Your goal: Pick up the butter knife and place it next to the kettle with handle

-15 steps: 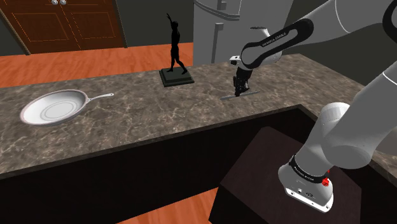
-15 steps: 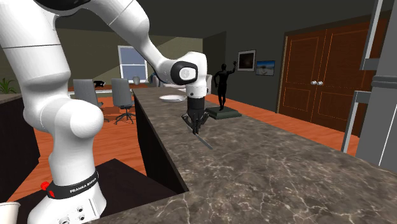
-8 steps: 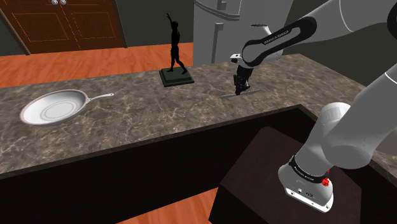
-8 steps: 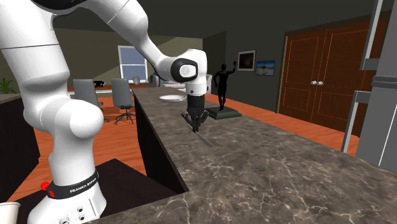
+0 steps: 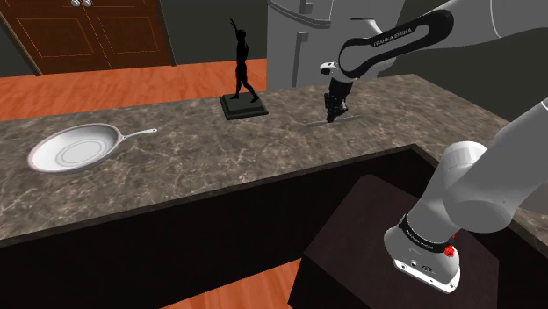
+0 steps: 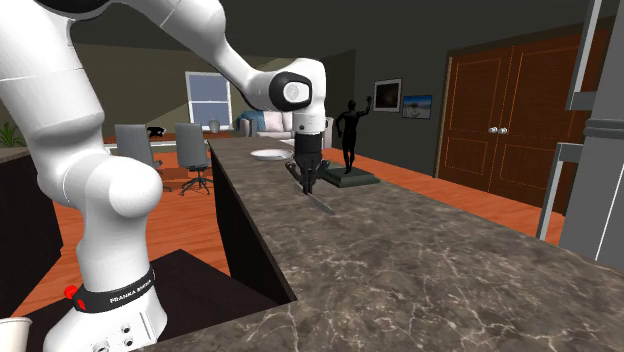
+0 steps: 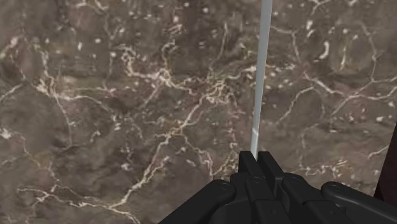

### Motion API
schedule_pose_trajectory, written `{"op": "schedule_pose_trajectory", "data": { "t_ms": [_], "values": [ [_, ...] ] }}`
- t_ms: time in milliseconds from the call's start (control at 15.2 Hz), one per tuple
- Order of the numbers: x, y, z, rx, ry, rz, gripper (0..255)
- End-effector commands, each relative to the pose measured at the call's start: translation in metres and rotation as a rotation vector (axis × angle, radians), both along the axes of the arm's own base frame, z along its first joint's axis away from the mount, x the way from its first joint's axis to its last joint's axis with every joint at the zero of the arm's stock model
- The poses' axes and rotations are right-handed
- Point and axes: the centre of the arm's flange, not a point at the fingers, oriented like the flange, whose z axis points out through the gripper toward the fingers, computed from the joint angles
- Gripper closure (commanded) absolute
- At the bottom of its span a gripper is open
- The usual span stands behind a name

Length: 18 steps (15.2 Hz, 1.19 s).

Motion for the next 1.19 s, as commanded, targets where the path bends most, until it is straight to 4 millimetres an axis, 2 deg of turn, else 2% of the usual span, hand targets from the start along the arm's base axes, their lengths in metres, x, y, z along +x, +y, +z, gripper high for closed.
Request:
{"op": "schedule_pose_trajectory", "data": {
  "t_ms": [0, 1122],
  "values": [
    [-0.001, 0.001, 0.011, 0.0, 0.001, 0.0, 255],
    [-0.001, 0.001, 0.101, 0.0, 0.001, 0.0, 255]
  ]
}}
